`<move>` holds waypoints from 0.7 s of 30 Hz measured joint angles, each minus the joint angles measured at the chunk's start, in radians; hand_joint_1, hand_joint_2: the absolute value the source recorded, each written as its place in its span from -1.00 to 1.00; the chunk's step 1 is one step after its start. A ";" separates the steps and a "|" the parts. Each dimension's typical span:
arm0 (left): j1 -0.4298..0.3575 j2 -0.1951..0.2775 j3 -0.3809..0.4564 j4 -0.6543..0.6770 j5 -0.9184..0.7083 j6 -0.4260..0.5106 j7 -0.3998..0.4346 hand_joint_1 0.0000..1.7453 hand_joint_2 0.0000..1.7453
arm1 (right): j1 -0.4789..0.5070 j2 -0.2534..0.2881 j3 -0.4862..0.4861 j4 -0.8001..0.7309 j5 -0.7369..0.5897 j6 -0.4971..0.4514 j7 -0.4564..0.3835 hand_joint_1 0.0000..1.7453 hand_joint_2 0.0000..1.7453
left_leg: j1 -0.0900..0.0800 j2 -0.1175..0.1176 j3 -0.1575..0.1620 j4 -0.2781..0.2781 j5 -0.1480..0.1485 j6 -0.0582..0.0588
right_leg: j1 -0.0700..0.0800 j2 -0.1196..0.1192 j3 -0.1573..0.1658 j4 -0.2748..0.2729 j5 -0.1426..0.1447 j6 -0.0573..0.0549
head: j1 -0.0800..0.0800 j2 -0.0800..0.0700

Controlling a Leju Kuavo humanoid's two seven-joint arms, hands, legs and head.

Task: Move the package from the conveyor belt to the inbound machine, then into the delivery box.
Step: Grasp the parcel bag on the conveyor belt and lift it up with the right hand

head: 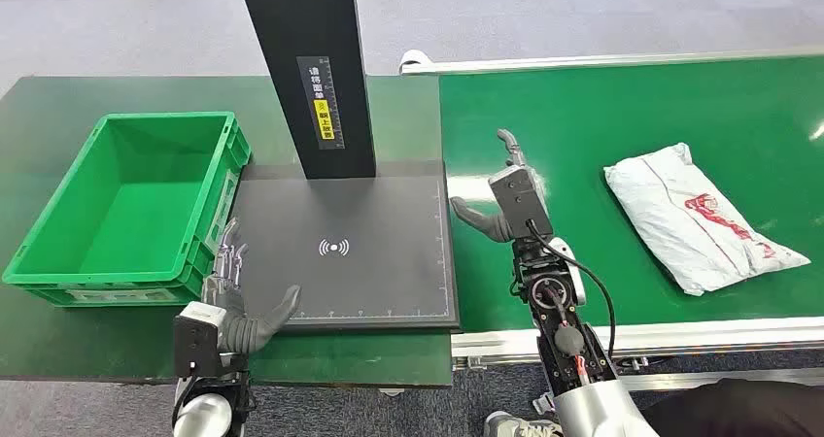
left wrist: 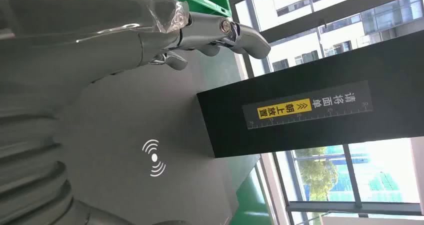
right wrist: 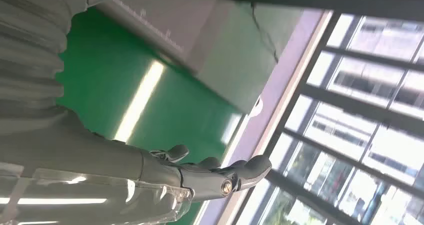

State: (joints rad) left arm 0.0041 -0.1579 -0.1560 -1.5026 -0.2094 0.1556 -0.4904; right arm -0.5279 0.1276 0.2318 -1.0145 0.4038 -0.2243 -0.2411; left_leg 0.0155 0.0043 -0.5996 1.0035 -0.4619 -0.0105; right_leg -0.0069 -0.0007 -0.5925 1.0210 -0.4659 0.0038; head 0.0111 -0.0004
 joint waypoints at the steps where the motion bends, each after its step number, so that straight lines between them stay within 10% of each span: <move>1: -0.001 0.000 0.000 0.000 0.000 0.000 0.000 -1.00 1.00 | -0.002 -0.001 -0.005 0.001 0.002 -0.006 0.000 -1.00 1.00 | 0.000 0.000 0.000 0.000 0.000 0.000 | 0.000 0.000 0.000 0.000 0.000 0.000 | 0.000 0.000; 21: 0.000 -0.015 0.029 -0.009 -0.019 -0.006 -0.010 -1.00 1.00 | 0.051 -0.065 -0.287 -0.071 0.011 -0.129 -0.021 -1.00 1.00 | 0.000 0.000 0.000 0.000 0.000 0.000 | 0.000 0.000 0.000 0.000 0.000 0.000 | 0.000 0.000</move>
State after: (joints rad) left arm 0.0038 -0.1727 -0.1267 -1.5114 -0.2284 0.1495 -0.5009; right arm -0.4773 0.0630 -0.0554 -1.0858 0.4144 -0.3531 -0.2620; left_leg 0.0153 0.0047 -0.5995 1.0036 -0.4622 -0.0103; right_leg -0.0070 -0.0005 -0.5924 1.0207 -0.4659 0.0039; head 0.0110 -0.0003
